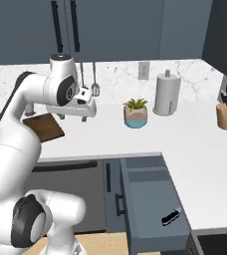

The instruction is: Pick up the knife from the drawer and place it on the cutting board. Then place the meat from the plate to the cutting board.

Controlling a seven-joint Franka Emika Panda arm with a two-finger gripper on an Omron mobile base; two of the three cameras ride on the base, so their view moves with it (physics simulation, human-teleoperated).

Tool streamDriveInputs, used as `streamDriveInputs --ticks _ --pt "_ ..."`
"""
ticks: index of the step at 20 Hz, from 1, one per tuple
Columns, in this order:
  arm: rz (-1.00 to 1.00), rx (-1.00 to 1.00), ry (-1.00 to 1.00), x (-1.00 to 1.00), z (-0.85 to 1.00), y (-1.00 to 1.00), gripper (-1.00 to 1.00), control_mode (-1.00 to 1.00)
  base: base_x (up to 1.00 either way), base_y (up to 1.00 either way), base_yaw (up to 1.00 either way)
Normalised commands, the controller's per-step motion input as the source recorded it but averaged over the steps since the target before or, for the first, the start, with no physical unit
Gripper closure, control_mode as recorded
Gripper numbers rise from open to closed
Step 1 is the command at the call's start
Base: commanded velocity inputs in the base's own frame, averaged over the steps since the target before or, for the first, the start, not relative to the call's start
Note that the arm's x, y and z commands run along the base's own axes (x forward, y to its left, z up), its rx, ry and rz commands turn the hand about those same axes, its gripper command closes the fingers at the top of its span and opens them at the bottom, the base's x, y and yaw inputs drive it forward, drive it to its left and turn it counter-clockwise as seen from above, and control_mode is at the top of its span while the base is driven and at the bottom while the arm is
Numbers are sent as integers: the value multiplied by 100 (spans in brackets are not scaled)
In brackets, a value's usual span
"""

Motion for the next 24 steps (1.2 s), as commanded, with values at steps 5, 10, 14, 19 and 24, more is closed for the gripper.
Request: streamDriveInputs --ticks 5,10,14,19,24 --pt "-20 0 12 1 -10 -37 -100 -100 0 2 -5" --pt "-26 3 21 2 -66 -98 -100 -100 0 0 0" --pt "-12 2 14 -5 -98 -97 -100 -100 0 0 0" --pt "1 2 9 -31 -100 -92 -100 -100 0 0 0" --pt "7 13 13 -2 -100 -95 -100 -100 0 0 0"
